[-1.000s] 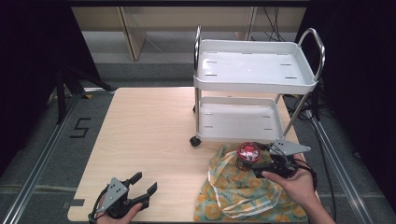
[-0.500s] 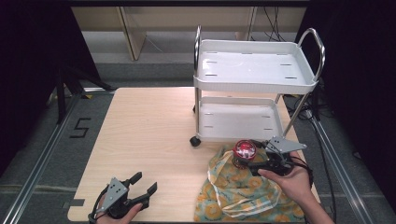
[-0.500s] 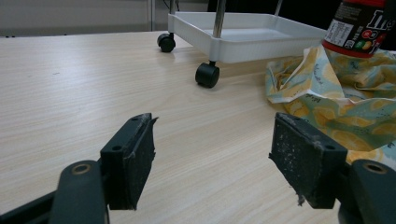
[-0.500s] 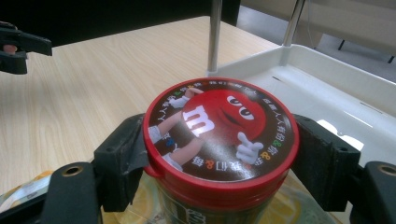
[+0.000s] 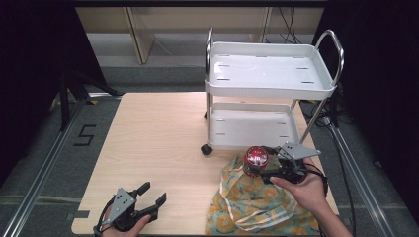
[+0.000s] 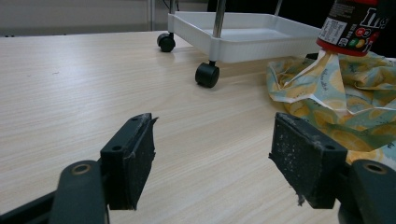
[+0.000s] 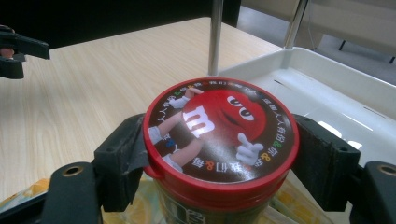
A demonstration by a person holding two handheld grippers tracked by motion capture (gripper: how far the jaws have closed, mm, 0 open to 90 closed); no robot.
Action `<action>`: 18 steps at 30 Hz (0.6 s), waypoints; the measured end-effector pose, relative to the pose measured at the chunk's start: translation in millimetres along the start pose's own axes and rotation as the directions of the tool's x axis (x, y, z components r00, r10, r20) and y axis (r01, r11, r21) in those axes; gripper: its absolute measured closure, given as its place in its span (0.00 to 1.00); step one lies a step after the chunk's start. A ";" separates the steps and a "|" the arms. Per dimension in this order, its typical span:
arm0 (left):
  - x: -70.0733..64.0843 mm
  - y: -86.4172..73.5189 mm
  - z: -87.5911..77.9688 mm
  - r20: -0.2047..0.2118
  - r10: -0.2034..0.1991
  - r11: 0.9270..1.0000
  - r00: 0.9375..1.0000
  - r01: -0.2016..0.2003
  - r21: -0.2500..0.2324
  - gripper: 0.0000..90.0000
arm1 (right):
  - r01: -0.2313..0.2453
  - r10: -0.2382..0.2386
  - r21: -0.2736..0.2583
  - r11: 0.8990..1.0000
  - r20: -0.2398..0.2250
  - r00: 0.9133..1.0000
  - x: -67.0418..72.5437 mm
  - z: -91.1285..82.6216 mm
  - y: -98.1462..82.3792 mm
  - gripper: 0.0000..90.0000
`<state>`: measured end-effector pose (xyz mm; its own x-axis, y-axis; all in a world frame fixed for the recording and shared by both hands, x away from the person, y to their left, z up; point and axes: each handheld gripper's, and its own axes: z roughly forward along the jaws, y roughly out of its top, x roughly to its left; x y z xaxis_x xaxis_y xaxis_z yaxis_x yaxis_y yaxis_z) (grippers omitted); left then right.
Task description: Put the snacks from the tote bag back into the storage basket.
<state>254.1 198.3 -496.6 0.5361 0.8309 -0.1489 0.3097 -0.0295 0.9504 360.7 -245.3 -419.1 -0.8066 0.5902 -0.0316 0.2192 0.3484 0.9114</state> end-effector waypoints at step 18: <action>0.0 0.0 -0.4 0.000 0.002 1.000 1.000 -0.002 0.002 0.33 | 0.001 -0.001 -0.007 1.000 0.001 1.000 2.1 4.7 8.5 0.29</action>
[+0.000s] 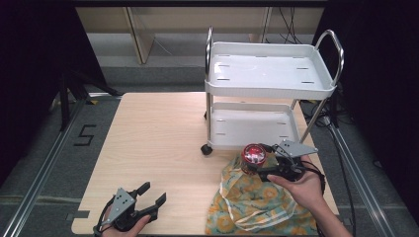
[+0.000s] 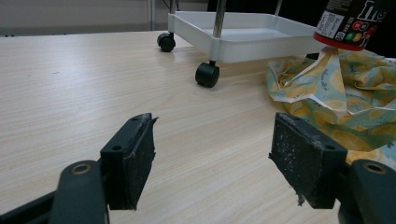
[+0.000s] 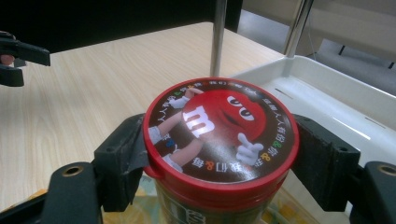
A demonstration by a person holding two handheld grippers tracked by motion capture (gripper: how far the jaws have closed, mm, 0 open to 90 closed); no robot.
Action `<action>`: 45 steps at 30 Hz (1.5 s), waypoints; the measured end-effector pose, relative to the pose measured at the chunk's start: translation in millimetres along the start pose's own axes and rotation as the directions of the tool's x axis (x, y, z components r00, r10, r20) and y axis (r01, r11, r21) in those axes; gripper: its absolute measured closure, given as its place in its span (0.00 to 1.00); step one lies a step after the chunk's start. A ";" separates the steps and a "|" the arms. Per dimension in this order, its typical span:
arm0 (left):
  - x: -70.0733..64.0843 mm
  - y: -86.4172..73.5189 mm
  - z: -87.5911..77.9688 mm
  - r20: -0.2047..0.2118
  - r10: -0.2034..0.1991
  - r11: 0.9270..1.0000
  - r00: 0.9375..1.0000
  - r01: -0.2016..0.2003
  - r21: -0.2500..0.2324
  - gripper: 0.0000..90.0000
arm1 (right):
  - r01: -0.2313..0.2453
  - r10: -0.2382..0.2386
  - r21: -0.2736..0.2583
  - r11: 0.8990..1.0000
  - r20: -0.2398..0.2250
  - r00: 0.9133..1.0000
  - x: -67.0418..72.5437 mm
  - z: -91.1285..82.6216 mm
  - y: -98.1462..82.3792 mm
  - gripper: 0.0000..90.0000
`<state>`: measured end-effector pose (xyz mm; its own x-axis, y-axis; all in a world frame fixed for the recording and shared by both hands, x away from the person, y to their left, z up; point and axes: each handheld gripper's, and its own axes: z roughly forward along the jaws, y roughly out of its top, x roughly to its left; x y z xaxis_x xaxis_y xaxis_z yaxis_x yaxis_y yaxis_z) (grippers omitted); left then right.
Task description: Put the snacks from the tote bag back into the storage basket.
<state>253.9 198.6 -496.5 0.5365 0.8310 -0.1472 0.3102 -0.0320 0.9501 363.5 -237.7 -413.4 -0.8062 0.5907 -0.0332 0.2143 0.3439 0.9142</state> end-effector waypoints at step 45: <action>0.0 0.1 -0.2 0.000 0.003 1.000 1.000 -0.003 -0.006 0.33 | 0.002 -0.002 -0.001 1.000 0.040 0.999 -6.0 10.3 13.2 0.29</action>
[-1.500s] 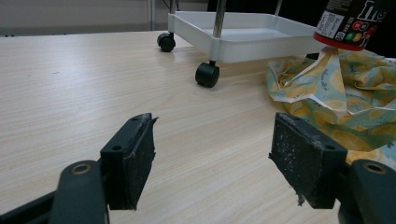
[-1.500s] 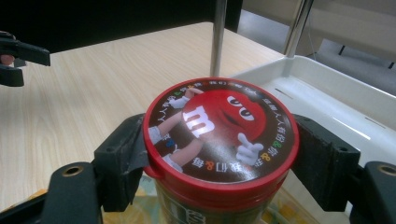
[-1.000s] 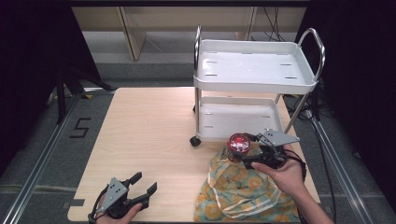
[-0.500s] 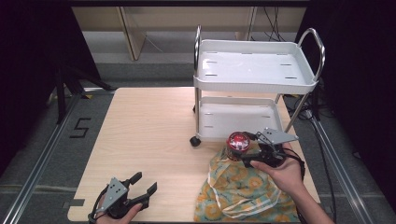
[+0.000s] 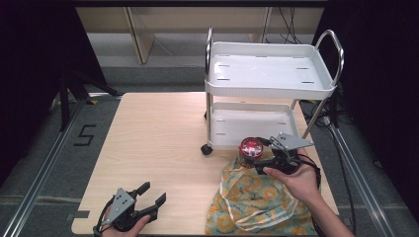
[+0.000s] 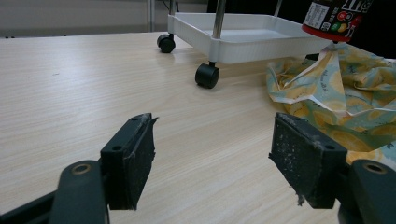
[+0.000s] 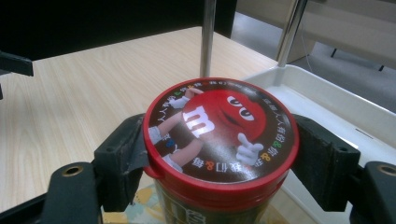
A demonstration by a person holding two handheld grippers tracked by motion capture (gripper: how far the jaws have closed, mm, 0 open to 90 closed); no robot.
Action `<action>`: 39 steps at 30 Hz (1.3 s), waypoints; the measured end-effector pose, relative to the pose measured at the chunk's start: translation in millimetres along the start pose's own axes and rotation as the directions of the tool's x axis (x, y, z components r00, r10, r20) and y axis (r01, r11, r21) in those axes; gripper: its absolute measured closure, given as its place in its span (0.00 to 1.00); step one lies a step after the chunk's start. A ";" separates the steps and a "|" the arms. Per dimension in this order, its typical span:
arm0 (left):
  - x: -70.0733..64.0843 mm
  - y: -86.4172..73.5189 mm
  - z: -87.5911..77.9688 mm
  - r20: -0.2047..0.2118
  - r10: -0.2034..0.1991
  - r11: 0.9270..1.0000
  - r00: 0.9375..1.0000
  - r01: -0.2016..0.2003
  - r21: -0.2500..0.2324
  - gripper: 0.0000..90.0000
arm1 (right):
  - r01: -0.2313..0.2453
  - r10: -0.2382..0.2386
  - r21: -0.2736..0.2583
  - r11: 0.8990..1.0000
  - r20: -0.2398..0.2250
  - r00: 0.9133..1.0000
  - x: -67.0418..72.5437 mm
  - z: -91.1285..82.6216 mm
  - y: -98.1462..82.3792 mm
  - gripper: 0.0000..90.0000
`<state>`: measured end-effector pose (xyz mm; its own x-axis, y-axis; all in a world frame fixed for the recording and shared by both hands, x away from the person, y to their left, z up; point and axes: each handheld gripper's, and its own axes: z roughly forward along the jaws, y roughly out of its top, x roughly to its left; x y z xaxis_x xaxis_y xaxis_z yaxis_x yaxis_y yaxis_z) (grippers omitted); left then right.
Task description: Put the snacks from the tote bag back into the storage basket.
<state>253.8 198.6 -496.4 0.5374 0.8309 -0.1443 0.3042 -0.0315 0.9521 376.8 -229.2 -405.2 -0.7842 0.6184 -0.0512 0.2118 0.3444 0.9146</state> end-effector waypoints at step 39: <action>0.9 0.2 -0.7 0.009 0.010 1.000 1.000 -0.010 0.000 0.33 | 0.009 -0.009 0.008 1.000 0.011 1.000 -9.1 13.8 10.1 0.29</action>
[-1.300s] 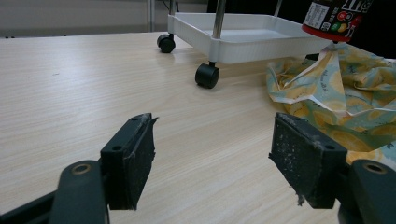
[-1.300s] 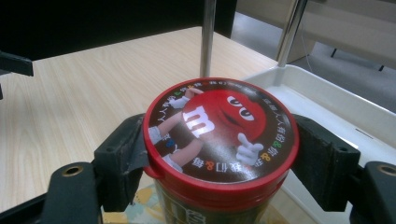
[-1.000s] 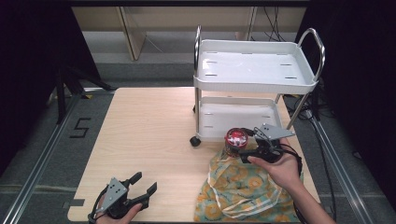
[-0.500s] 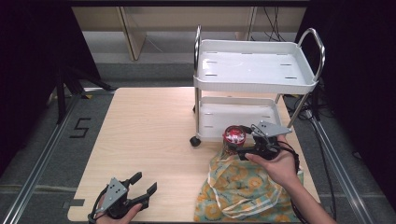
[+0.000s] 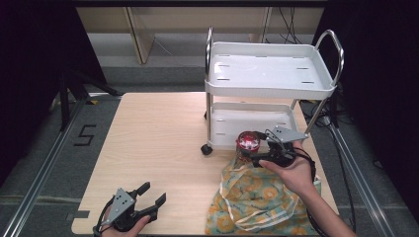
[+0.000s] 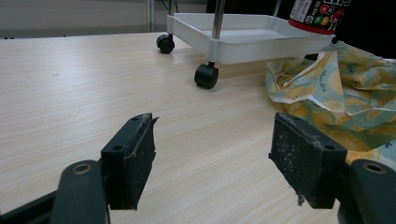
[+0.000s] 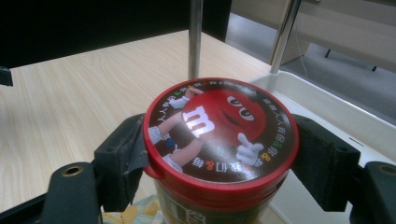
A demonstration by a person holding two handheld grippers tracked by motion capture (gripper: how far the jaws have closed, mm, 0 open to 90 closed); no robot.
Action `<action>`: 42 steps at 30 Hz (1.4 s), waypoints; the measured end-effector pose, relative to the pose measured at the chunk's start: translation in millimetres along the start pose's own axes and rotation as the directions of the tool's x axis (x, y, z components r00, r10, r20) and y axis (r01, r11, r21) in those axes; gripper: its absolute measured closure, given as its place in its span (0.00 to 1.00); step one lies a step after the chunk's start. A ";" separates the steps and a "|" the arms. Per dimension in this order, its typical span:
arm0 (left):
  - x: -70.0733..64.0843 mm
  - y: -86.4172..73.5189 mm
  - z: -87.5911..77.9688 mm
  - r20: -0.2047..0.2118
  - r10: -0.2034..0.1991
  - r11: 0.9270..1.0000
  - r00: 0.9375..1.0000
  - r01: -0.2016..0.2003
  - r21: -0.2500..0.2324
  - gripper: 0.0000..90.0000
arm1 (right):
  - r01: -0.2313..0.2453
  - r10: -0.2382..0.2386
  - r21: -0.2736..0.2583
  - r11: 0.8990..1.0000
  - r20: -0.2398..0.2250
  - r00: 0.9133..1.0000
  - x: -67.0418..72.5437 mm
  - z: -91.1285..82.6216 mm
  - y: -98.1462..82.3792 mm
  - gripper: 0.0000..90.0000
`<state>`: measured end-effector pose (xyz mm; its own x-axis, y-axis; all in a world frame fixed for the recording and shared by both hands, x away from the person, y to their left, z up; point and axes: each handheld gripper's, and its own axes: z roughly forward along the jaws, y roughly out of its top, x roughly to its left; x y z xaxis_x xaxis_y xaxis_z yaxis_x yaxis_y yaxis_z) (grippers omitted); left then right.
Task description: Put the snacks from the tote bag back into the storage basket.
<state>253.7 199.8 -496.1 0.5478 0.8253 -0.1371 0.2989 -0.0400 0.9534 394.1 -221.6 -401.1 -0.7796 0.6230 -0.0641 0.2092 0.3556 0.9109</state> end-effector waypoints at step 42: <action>-0.6 0.1 -0.4 -0.004 -0.009 1.000 1.000 0.009 -0.005 0.33 | -0.001 0.002 -0.003 1.000 0.031 1.000 -9.9 14.2 13.3 0.29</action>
<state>253.1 199.5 -495.8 0.5416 0.8281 -0.1449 0.3003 -0.0295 0.9534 413.0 -213.2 -394.1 -0.7609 0.6445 -0.0751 0.2087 0.3526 0.9122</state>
